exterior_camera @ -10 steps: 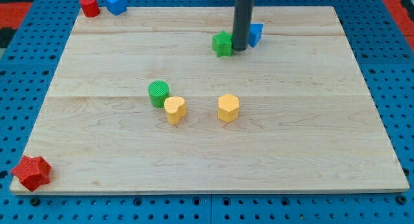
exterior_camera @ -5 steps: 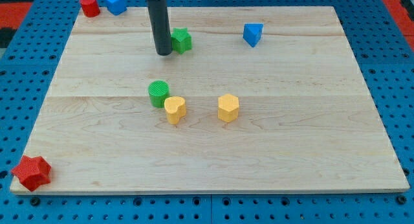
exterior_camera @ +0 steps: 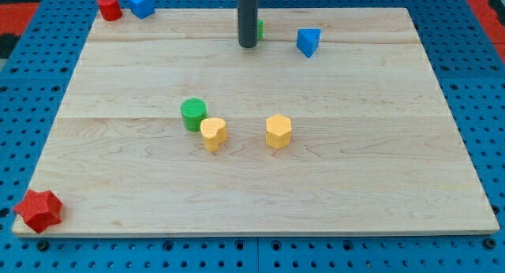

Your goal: Move the green star to the top right

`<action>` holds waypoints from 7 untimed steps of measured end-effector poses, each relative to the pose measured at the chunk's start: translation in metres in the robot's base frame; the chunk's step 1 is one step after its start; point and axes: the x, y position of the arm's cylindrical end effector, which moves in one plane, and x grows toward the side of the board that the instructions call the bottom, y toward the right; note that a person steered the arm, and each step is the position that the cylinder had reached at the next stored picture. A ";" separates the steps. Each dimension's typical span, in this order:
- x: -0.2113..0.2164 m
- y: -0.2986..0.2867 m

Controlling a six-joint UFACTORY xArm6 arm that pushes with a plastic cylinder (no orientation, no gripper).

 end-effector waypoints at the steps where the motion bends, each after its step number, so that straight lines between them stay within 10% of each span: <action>1: -0.001 -0.040; 7: -0.054 0.119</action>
